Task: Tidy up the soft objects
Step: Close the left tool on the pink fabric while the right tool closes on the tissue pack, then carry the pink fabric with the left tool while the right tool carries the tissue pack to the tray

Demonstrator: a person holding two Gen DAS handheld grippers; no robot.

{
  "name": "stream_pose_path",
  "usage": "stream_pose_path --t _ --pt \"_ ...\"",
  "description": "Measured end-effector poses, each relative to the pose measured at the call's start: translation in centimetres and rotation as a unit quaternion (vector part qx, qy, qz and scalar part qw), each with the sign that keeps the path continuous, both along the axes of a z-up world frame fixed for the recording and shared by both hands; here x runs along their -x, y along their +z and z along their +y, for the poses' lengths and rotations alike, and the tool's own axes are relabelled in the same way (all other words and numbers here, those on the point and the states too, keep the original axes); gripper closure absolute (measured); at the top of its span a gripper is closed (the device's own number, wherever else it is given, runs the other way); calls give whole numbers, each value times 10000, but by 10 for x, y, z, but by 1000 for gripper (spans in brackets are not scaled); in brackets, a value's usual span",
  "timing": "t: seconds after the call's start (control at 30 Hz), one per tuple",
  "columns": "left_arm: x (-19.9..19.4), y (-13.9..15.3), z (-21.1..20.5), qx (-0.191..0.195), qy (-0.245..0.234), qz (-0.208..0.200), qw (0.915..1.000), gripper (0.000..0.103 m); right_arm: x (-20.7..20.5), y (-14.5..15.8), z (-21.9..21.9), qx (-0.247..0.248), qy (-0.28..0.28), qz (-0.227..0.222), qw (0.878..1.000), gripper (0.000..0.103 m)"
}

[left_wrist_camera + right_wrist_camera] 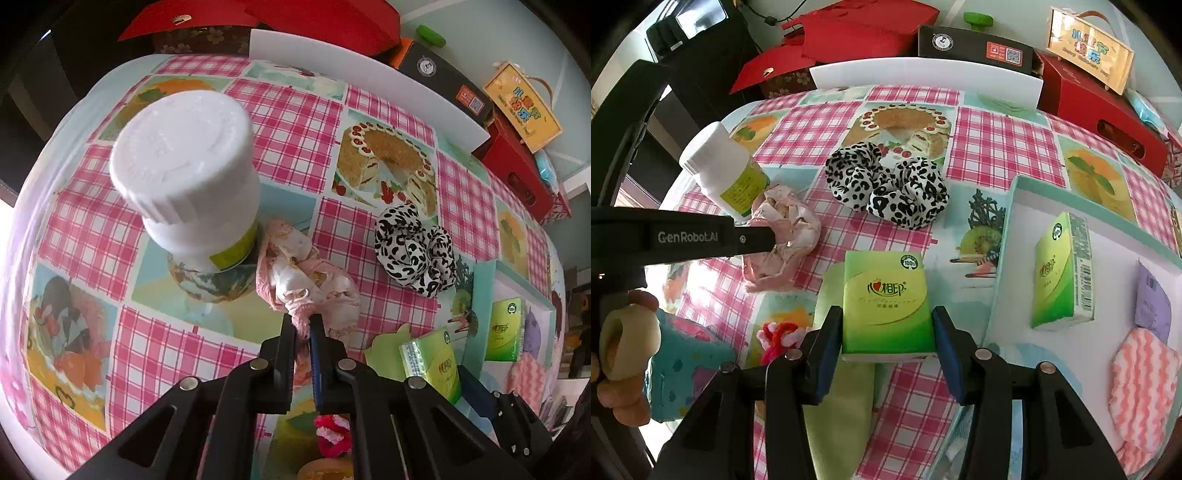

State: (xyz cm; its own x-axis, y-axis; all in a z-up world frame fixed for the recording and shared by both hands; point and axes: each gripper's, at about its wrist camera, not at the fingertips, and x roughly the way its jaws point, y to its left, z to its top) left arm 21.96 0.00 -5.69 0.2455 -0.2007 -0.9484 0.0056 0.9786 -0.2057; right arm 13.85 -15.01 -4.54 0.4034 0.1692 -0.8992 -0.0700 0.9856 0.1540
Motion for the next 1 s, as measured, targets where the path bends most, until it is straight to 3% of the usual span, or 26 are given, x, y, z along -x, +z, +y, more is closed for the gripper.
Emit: stream_pose_path --t 0.4,0.7,1.0 --pt "3 32 14 229 118 -300 9992 95 7 8 -3 -114 -17 -117 9999 53" --pt "28 76 21 462 184 -795 9956 95 19 31 -5 -177 -22 -398 9990 53" --pt "47 98 -2 446 18 -1084 9931 95 38 50 -18 -235 -117 -607 9978 53"
